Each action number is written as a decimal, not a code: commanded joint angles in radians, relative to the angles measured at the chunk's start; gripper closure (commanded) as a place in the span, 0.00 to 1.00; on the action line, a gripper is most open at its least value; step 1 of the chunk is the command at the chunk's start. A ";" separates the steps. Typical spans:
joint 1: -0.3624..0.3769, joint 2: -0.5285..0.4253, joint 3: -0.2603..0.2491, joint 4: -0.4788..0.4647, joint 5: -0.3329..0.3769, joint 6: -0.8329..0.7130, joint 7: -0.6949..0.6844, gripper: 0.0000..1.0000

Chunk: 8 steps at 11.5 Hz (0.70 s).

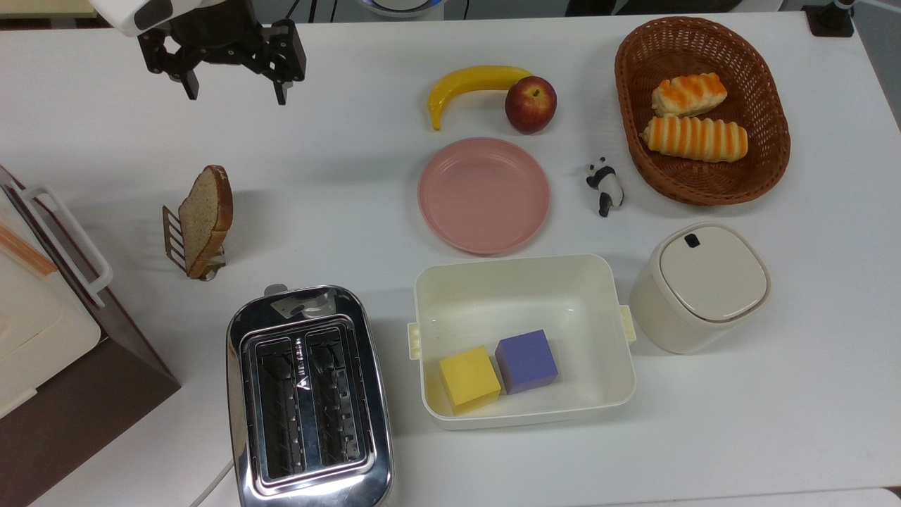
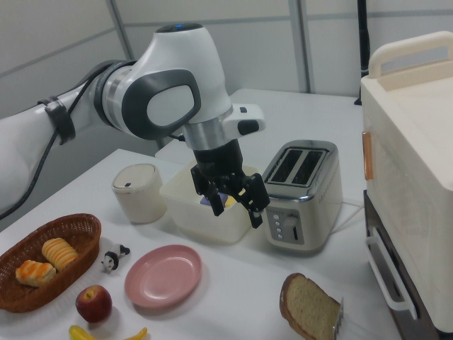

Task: Put the bread in the toaster

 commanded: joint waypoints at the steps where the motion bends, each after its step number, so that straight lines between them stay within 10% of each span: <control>1: 0.008 -0.029 -0.003 -0.028 -0.016 -0.007 -0.019 0.00; 8: 0.010 -0.023 0.000 -0.036 -0.005 -0.001 -0.021 0.00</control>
